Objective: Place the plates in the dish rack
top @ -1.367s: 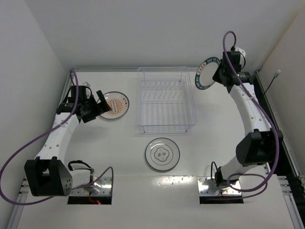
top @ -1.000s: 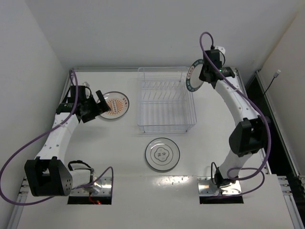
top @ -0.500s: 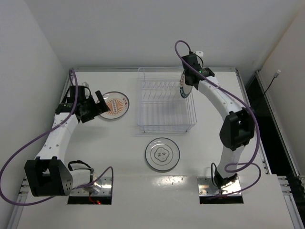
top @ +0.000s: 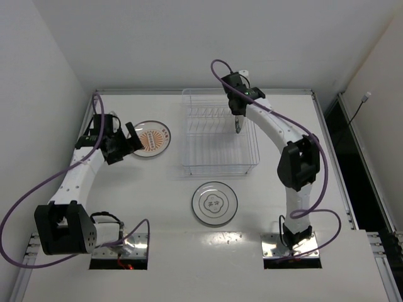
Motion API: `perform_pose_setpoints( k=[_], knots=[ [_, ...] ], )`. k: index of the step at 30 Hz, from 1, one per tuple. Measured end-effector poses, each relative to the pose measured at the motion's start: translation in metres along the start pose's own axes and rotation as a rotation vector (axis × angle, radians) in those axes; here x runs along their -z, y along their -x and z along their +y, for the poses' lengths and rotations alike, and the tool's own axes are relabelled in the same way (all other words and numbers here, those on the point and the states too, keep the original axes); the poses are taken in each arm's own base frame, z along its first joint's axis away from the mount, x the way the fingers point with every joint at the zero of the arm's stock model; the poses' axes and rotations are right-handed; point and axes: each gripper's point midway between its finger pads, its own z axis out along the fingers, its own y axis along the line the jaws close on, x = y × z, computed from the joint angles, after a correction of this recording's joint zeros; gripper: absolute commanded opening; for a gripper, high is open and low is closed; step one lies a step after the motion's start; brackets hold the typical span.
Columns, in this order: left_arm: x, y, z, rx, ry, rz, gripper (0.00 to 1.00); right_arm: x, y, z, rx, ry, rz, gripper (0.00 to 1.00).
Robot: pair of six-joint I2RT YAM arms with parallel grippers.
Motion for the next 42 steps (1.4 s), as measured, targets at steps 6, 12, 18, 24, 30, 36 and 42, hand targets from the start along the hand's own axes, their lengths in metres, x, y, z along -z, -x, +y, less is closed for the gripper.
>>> perform_pose_setpoints(
  k=[6, 12, 18, 24, 30, 36, 42],
  knots=[
    [-0.02, -0.005, 0.022, 0.075, 0.071, 0.046, 0.99, 0.024, 0.026, -0.002, -0.017, 0.071, -0.039, 0.82],
    [-0.046, -0.022, 0.059, 0.238, 0.106, 0.088, 0.95, 0.113, 0.076, -0.036, -0.118, 0.212, -0.204, 0.84],
    [-0.079, -0.037, 0.062, 0.407, 0.024, 0.121, 0.89, 0.188, 0.068, -0.071, -0.209, 0.346, -0.308, 0.84],
    [-0.112, -0.026, 0.053, 0.496, -0.056, 0.105, 0.78, 0.196, 0.019, -0.076, -0.204, 0.388, -0.245, 0.84],
    [-0.132, -0.003, 0.046, 0.553, -0.115, 0.069, 0.59, 0.209, -0.003, -0.088, -0.21, 0.399, -0.242, 0.84],
    [-0.155, 0.011, 0.049, 0.563, -0.122, 0.058, 0.27, 0.225, 0.0, -0.098, -0.234, 0.412, -0.284, 0.84],
    [-0.164, 0.019, 0.048, 0.524, -0.135, 0.064, 0.0, 0.222, -0.007, -0.095, -0.222, 0.42, -0.26, 0.84]
  ],
)
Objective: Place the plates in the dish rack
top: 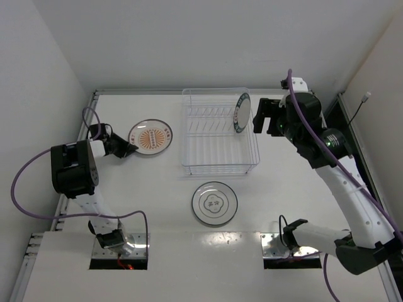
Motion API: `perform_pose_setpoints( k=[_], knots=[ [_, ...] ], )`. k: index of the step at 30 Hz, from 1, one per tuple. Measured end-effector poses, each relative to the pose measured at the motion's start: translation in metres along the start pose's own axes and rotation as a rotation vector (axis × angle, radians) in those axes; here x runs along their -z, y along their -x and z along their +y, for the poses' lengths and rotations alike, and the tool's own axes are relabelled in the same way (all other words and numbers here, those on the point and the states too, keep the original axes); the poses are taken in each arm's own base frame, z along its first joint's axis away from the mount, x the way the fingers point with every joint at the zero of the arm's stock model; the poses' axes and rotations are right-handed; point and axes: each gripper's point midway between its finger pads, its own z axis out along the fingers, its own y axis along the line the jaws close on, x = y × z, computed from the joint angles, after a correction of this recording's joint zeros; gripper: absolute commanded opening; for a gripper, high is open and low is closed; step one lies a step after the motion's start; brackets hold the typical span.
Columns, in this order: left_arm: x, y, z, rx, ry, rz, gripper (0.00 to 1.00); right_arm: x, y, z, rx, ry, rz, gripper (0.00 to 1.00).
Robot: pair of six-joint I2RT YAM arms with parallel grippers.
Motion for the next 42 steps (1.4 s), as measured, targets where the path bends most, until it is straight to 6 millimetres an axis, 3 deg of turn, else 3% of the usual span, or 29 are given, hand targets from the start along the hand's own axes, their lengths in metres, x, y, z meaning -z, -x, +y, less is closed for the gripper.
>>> perform_pose_setpoints(
  k=[4, 7, 10, 15, 18, 19, 26, 31, 33, 35, 37, 39, 40, 42],
  knots=[
    [0.007, 0.007, -0.017, -0.047, -0.068, 0.008, 0.0, -0.002, -0.002, 0.001, 0.002, 0.0, 0.008, 0.84],
    [0.027, 0.007, -0.028, -0.076, -0.1, 0.004, 0.0, -0.005, -0.004, 0.003, 0.005, 0.007, 0.021, 0.88],
    [0.063, 0.008, -0.048, -0.121, -0.158, -0.027, 0.0, -0.006, -0.006, 0.009, 0.003, 0.045, 0.034, 0.89],
    [0.139, 0.004, -0.112, -0.24, -0.372, -0.118, 0.0, -0.012, -0.005, 0.037, -0.036, 0.202, 0.053, 0.9],
    [0.175, -0.014, -0.143, -0.291, -0.518, -0.131, 0.0, -0.027, -0.008, 0.06, -0.085, 0.336, 0.084, 0.89],
    [0.179, -0.021, -0.145, -0.299, -0.539, -0.12, 0.0, -0.032, -0.012, 0.067, -0.097, 0.375, 0.1, 0.87],
    [0.176, -0.105, -0.16, -0.286, -0.654, 0.14, 0.0, -0.077, -0.061, 0.102, -0.26, 0.619, 0.289, 0.86],
    [0.185, -0.142, -0.183, -0.317, -0.727, 0.234, 0.0, -0.087, -0.076, 0.112, -0.321, 0.687, 0.356, 0.84],
    [0.189, -0.159, -0.191, -0.335, -0.757, 0.271, 0.0, -0.088, -0.075, 0.116, -0.327, 0.711, 0.356, 0.8],
    [0.191, -0.176, -0.198, -0.352, -0.776, 0.311, 0.0, -0.087, -0.073, 0.118, -0.332, 0.73, 0.353, 0.35],
    [0.19, -0.19, -0.204, -0.365, -0.785, 0.347, 0.0, -0.086, -0.072, 0.12, -0.337, 0.744, 0.349, 0.02],
    [0.186, -0.201, -0.205, -0.369, -0.773, 0.371, 0.15, -0.086, -0.071, 0.12, -0.35, 0.747, 0.351, 0.0],
    [0.184, -0.202, -0.207, -0.365, -0.771, 0.377, 0.39, -0.087, -0.07, 0.116, -0.355, 0.734, 0.349, 0.0],
    [0.181, -0.201, -0.209, -0.376, -0.759, 0.371, 0.63, -0.093, -0.073, 0.108, -0.36, 0.691, 0.351, 0.0]
  ],
)
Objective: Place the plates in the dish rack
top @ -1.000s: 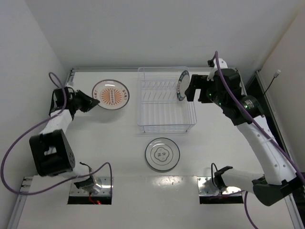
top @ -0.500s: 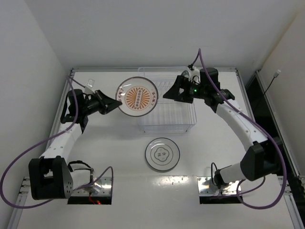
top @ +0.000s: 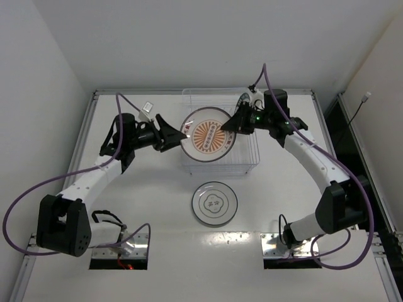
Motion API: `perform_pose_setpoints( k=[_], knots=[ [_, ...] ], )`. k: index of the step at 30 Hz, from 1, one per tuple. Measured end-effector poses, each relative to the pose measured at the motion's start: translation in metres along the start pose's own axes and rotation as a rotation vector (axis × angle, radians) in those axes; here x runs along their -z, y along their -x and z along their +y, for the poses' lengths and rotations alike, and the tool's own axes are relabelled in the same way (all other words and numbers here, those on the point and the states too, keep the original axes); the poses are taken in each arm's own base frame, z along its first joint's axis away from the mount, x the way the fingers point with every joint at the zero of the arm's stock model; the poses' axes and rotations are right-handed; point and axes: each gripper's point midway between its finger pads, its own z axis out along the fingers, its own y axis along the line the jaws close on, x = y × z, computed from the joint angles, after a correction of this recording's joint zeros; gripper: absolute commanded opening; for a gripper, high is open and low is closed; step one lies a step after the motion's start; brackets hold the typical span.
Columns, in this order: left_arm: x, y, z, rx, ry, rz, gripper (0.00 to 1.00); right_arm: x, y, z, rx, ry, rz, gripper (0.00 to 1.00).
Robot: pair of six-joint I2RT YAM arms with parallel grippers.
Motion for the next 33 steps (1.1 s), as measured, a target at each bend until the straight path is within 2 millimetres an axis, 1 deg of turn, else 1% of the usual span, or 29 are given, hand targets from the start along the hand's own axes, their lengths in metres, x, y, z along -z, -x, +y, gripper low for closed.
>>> perform_pose_setpoints(
  k=[1, 3, 4, 5, 7, 8, 10, 12, 14, 16, 18, 19, 21, 23, 24, 26, 28, 30, 33],
  knots=[
    [0.0, 0.003, 0.0, -0.014, 0.013, -0.005, 0.8, 0.001, 0.0, -0.006, -0.008, -0.025, -0.002, 0.0],
    [0.001, 0.016, -0.004, -0.047, 0.053, -0.024, 0.89, 0.005, 0.002, -0.023, -0.02, -0.111, -0.017, 0.0],
    [0.003, 0.026, -0.005, -0.07, 0.086, -0.042, 0.92, 0.009, 0.006, -0.034, -0.025, -0.174, -0.03, 0.0],
    [0.006, 0.037, -0.007, -0.101, 0.119, -0.063, 0.92, 0.014, 0.012, -0.044, -0.022, -0.24, -0.05, 0.0],
    [0.012, 0.056, -0.007, -0.153, 0.183, -0.108, 0.93, 0.027, 0.03, -0.055, 0.004, -0.362, -0.097, 0.0],
    [0.017, 0.063, -0.005, -0.171, 0.215, -0.126, 0.94, 0.035, 0.041, -0.059, 0.021, -0.42, -0.127, 0.0],
    [0.025, 0.07, 0.003, -0.19, 0.272, -0.142, 0.94, 0.048, 0.075, -0.057, 0.086, -0.514, -0.212, 0.0],
    [0.03, 0.068, 0.017, -0.182, 0.331, -0.135, 0.94, 0.059, 0.108, -0.054, 0.147, -0.594, -0.297, 0.0],
    [0.035, 0.065, 0.031, -0.164, 0.38, -0.121, 0.94, 0.065, 0.136, -0.052, 0.201, -0.666, -0.363, 0.0],
    [0.037, 0.06, 0.041, -0.153, 0.411, -0.106, 0.94, 0.064, 0.156, -0.059, 0.245, -0.742, -0.396, 0.0],
    [0.039, 0.056, 0.047, -0.145, 0.43, -0.093, 0.94, 0.058, 0.17, -0.071, 0.275, -0.812, -0.402, 0.0],
    [0.039, 0.054, 0.05, -0.142, 0.437, -0.088, 0.94, 0.053, 0.174, -0.08, 0.283, -0.844, -0.399, 0.0],
    [0.04, 0.05, 0.056, -0.135, 0.451, -0.079, 0.94, 0.041, 0.175, -0.101, 0.304, -0.912, -0.367, 0.0],
    [0.043, 0.048, 0.062, -0.127, 0.467, -0.071, 0.94, 0.032, 0.17, -0.124, 0.319, -0.981, -0.326, 0.0],
    [0.045, 0.048, 0.065, -0.124, 0.473, -0.07, 0.94, 0.027, 0.164, -0.138, 0.33, -1.022, -0.29, 0.0],
    [0.047, 0.049, 0.068, -0.119, 0.482, -0.071, 0.94, 0.022, 0.157, -0.154, 0.344, -1.063, -0.246, 0.0],
    [0.049, 0.05, 0.07, -0.119, 0.487, -0.073, 0.94, 0.015, 0.154, -0.162, 0.355, -1.075, -0.223, 0.0],
    [0.049, 0.051, 0.074, -0.116, 0.493, -0.068, 0.94, 0.009, 0.153, -0.162, 0.376, -1.082, -0.215, 0.0],
    [0.046, 0.05, 0.081, -0.107, 0.503, -0.052, 0.94, 0.002, 0.15, -0.156, 0.421, -1.093, -0.21, 0.0]
  ],
)
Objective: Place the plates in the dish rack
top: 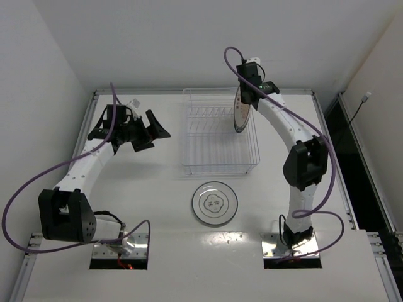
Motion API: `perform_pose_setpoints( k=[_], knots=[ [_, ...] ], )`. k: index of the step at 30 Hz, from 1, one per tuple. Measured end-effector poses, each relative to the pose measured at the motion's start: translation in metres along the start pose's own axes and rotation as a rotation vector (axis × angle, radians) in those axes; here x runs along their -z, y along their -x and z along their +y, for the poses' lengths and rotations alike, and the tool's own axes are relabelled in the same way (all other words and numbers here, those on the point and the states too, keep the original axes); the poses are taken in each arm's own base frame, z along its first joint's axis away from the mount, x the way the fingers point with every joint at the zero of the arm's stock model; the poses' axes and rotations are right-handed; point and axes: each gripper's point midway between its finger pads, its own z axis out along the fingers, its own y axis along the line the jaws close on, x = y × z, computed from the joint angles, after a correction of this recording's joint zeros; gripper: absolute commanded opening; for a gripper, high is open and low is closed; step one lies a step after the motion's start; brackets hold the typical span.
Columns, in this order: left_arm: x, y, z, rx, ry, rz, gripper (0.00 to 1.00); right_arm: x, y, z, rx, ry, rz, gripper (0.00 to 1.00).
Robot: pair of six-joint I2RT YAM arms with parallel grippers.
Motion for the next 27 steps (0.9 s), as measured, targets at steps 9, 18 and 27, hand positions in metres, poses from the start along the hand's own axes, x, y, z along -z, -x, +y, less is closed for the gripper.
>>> perform_pose_setpoints(
  k=[9, 18, 27],
  knots=[
    [-0.005, -0.003, 0.003, 0.007, -0.002, 0.024, 0.94, -0.011, -0.014, 0.045, 0.144, -0.055, -0.012, 0.04],
    [-0.021, -0.064, 0.035, 0.113, -0.037, 0.117, 1.0, -0.019, -0.027, 0.072, 0.16, -0.04, 0.019, 0.66],
    [-0.035, -0.161, 0.068, 0.342, -0.057, 0.215, 1.0, 0.064, 0.004, 0.047, 0.027, 0.081, -0.004, 0.94]
  ],
)
